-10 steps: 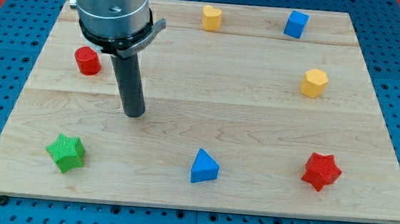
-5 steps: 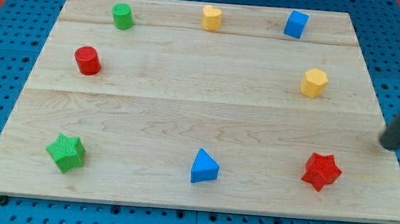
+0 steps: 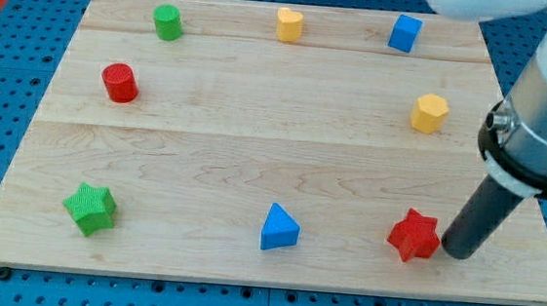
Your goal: Move the red star diagonally to the top right of green star
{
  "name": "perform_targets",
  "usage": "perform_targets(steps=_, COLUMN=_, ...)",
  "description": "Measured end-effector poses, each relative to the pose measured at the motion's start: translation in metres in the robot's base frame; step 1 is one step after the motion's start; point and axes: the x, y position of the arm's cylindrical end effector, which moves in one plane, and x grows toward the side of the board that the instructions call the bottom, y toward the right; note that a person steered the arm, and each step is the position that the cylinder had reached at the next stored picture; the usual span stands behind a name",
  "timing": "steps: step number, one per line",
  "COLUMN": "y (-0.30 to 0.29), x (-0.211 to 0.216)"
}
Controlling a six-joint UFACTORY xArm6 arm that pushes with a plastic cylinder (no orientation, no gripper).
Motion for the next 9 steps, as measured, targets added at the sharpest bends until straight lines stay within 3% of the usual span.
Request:
perform_targets(steps=2, y=-0.031, x=0.000)
perform_targets(steps=4, y=-0.109, x=-0.040)
perform_targets(steps=7, y=-0.203, x=-0.048)
perform_targets(steps=9, y=-0.209, x=-0.104)
